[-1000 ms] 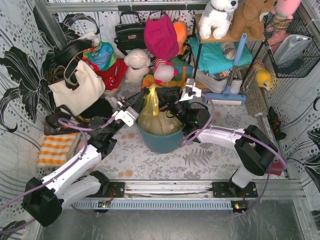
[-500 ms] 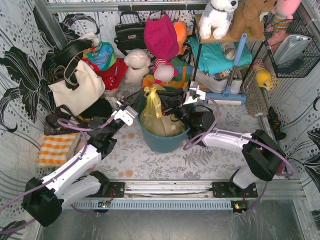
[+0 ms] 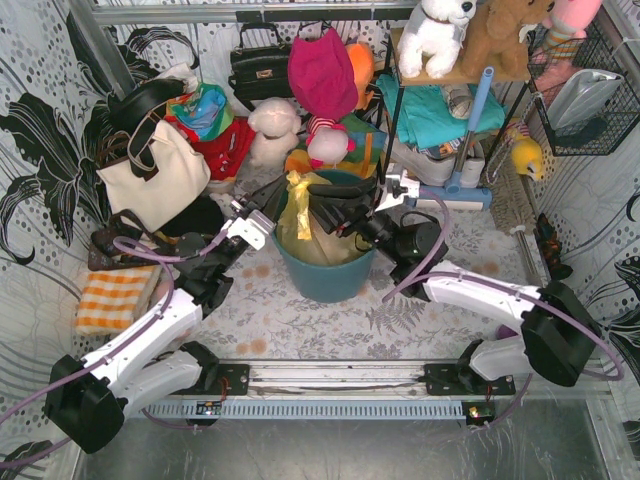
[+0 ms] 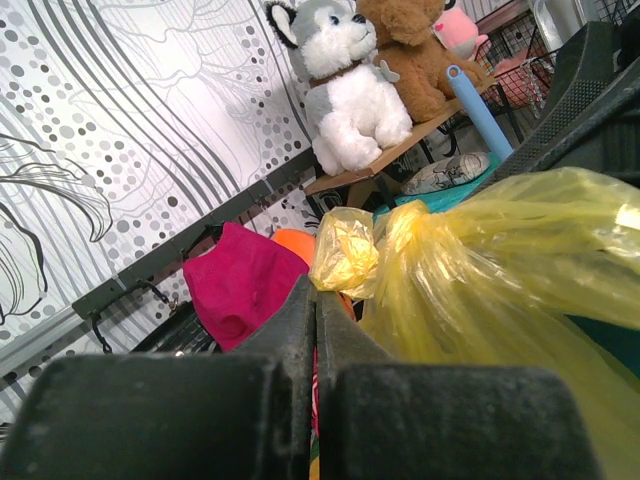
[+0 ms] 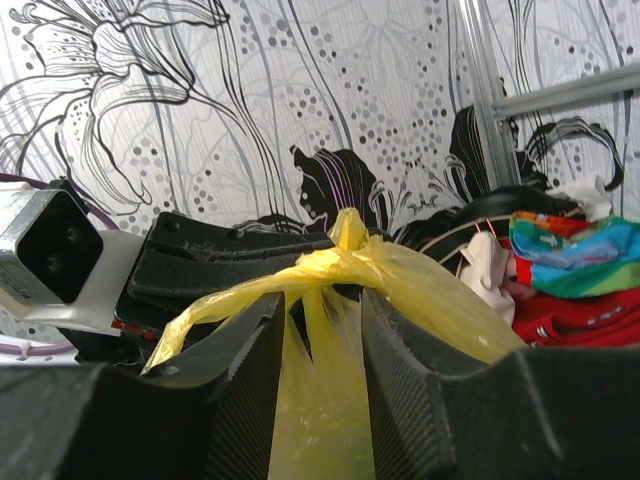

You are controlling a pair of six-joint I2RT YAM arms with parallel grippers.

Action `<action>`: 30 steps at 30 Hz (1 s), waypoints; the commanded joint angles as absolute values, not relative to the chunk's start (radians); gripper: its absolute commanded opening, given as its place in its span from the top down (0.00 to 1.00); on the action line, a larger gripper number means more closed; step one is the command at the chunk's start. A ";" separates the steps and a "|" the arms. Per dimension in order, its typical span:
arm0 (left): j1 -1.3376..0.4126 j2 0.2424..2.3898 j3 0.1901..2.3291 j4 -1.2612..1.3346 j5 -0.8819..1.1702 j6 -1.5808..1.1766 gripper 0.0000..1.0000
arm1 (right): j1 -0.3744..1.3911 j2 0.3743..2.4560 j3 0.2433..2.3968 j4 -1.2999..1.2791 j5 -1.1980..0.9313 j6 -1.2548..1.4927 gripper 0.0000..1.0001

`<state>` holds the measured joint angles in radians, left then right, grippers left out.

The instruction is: Tie the trash bag

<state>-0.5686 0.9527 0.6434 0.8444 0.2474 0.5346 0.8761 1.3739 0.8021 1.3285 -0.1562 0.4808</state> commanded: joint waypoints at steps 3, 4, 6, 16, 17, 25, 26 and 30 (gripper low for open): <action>-0.565 0.951 0.688 0.895 0.223 0.525 1.00 | 0.883 1.210 0.830 0.978 -0.098 0.468 0.61; -0.565 0.951 0.690 0.894 0.223 0.527 1.00 | 0.883 1.181 0.844 0.895 -0.072 0.464 0.61; -0.565 0.953 0.695 0.893 0.219 0.532 1.00 | 0.883 1.133 0.880 0.730 -0.038 0.441 0.61; -0.564 0.954 0.695 0.904 0.234 0.533 1.00 | 0.884 1.175 1.102 0.493 -0.057 0.339 0.62; -0.565 0.955 0.696 0.904 0.237 0.531 1.00 | 0.884 1.203 1.140 0.469 -0.072 0.331 0.60; -0.565 0.951 0.692 0.902 0.245 0.531 1.00 | 0.883 1.307 1.250 0.410 -0.123 0.265 0.55; -0.565 0.951 0.693 0.901 0.245 0.531 1.00 | 0.883 1.311 1.258 0.396 -0.129 0.248 0.54; -0.565 0.950 0.691 0.902 0.248 0.527 1.00 | 0.883 1.323 1.286 0.350 -0.128 0.188 0.52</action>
